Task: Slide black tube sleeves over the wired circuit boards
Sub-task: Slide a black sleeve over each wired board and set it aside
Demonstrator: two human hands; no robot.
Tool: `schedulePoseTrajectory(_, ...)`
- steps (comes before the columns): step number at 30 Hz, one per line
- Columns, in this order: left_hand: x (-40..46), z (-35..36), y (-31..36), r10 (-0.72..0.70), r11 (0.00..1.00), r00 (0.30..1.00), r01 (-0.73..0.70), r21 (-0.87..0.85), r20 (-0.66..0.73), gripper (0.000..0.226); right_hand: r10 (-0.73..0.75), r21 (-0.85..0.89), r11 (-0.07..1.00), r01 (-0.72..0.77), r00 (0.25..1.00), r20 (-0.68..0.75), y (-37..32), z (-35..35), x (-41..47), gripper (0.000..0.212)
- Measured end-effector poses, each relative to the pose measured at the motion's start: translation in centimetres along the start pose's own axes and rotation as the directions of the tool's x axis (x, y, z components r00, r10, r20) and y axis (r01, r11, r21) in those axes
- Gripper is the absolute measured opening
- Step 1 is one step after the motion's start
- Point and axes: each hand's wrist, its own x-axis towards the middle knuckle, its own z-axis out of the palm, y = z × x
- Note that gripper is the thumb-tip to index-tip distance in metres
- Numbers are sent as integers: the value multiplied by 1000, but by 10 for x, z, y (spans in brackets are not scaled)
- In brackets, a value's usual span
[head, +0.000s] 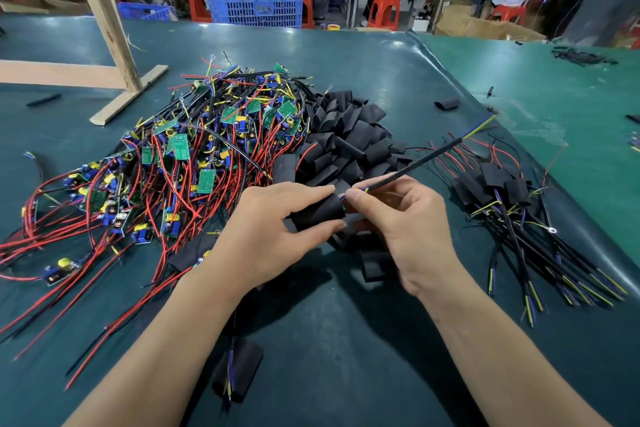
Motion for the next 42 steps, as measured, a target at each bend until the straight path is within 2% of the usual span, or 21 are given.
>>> schedulePoseTrajectory(2, 0, -1, 0, -18, 1000, 1000, 18, -4, -3, 45, 8, 3, 1000, -8, 1000, 17, -2, 0, 0, 15)
schedulePoseTrajectory(5, 0, -2, 0, -34, 999, 999, 34, 15, 15, 46, 107, 78, 991, -112, 992, 66, -3, -1, -1, 16)
schedulePoseTrajectory(9, 0, 2, 2, 79, 969, 993, -97, 229, 86, 46, 30, 29, 999, -29, 999, -37, -3, 3, -2, 27)
schedulePoseTrajectory(13, 5, 1, 0, -19, 900, 994, -30, 436, 107, 65, 49, 171, 985, -31, 994, -100, -5, 6, -1, 23)
schedulePoseTrajectory(18, 6, 1, 3, 41, 863, 988, -110, 494, 148, 61, -19, 38, 999, 27, 980, -196, -1, 9, -4, 24)
schedulePoseTrajectory(21, 5, 1, 5, 58, 870, 987, -123, 478, 147, 57, -63, -12, 998, 62, 978, -197, -1, 10, -7, 28)
schedulePoseTrajectory(23, 3, 0, 6, 53, 882, 988, -115, 457, 147, 56, -18, 63, 998, 29, 986, -166, -2, 10, -7, 29)
schedulePoseTrajectory(26, 4, 2, 8, 40, 882, 982, -121, 456, 183, 62, 121, 271, 959, -80, 983, -137, -1, 10, -4, 27)
schedulePoseTrajectory(28, 6, 3, 9, 31, 867, 979, -127, 481, 202, 65, 158, 317, 943, -103, 975, -154, 0, 9, -2, 26)
schedulePoseTrajectory(34, 7, 1, 8, 19, 865, 985, -104, 491, 174, 62, -44, 150, 985, 90, 957, -286, 2, 13, -5, 30)
schedulePoseTrajectory(39, 7, 1, 8, 35, 874, 989, -101, 475, 145, 58, -110, 74, 988, 137, 952, -284, 4, 15, -8, 27)
schedulePoseTrajectory(42, 6, 0, 7, 52, 869, 983, -132, 476, 178, 58, -139, -23, 990, 138, 954, -267, 6, 13, -8, 29)
